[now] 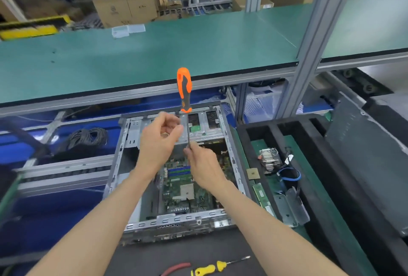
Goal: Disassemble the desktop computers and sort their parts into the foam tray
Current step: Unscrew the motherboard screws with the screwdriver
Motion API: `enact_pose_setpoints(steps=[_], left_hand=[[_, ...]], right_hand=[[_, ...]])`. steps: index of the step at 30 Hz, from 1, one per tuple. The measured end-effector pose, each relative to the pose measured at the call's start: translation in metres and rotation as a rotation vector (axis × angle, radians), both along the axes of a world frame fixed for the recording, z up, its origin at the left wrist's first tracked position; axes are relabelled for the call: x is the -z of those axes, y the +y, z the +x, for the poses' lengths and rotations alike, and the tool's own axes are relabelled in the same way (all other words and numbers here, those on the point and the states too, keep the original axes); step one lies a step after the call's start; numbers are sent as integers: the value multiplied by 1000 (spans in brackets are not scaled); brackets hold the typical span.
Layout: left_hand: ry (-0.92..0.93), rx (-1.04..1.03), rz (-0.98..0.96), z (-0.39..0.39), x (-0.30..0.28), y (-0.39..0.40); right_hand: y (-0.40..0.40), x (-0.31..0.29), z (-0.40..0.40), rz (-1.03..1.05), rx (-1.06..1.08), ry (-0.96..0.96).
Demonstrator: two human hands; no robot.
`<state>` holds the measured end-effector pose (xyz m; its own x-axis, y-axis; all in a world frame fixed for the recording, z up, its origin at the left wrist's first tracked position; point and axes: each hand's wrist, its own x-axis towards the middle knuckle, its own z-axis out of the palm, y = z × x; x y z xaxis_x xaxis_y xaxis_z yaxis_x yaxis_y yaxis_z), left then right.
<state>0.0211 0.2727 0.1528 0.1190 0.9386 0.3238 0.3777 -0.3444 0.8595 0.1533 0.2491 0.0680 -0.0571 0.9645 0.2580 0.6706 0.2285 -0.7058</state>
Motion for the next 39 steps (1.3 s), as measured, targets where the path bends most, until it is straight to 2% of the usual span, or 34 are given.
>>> enact_pose_setpoints(steps=[3, 5, 10, 12, 15, 19, 22, 26, 39], left_hand=[[114, 174, -105, -19, 4, 16], [125, 249, -178, -22, 5, 20], [-13, 127, -187, -38, 11, 23], [-40, 120, -213, -48, 13, 25], [-75, 134, -282, -60, 21, 26], [-85, 138, -283, -70, 33, 22], [-38, 145, -248, -76, 38, 20], [-133, 150, -302, -79, 49, 20], [-161, 139, -272, -85, 67, 21]], right_hand=[[6, -11, -8, 2, -74, 23], [13, -14, -10, -6, -113, 52], [34, -25, -19, -74, -230, 1], [41, -29, -18, -76, -189, 12], [48, -34, -19, -25, -160, 133], [47, -49, -33, 82, -271, 276], [49, -61, -47, 103, -306, 253], [52, -65, -57, 90, -313, 210], [51, -59, -66, 97, -328, 173]])
